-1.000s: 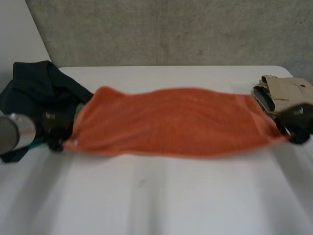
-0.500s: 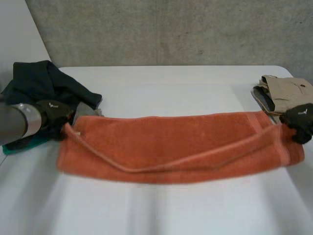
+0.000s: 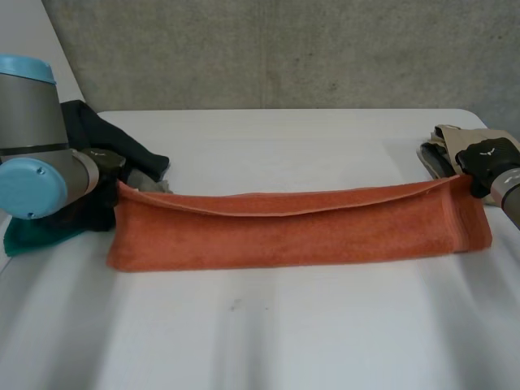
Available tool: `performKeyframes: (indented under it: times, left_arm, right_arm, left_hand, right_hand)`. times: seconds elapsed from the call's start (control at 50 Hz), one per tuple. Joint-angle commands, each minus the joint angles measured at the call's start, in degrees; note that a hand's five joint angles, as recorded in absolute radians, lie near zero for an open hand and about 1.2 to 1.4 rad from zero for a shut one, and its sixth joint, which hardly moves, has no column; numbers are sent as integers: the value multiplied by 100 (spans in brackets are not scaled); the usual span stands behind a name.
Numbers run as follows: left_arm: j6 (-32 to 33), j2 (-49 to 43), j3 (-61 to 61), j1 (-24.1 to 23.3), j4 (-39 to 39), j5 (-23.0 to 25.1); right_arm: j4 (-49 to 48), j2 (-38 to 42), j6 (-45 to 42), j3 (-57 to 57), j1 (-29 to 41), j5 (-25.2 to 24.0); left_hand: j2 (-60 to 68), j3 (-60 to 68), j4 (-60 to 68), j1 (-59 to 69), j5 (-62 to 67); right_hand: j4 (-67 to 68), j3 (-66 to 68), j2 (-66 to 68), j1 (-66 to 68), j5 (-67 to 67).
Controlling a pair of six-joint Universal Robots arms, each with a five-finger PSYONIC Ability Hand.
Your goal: Fold the laundry.
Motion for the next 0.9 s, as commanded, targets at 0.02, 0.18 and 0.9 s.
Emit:
performKeyframes:
  times: [0.02, 0.18, 0.9]
  left_arm:
    - [15, -289, 315, -37, -16, -161]
    - [-3, -544, 658, -107, -60, -215]
    - [1016, -1439, 1351, -1056, 968, -188]
  right_arm:
    - [-154, 249, -52, -249, 96, 133]
    - [-260, 504, -131, -495, 246, 265]
    - [294, 1320, 923, -1698, 870, -614]
  left_hand:
    - [1128, 1165, 1113, 1399, 1348]
    - [-2219, -2181, -2234, -1948, -1999]
    - [-5872, -5835, -5887, -5601, -5652]
  right_hand:
    - [1133, 1191, 1246, 1489, 1194]
    - [415, 472, 528, 771, 476]
    - [-5867, -5809, -5754, -5511, -5806]
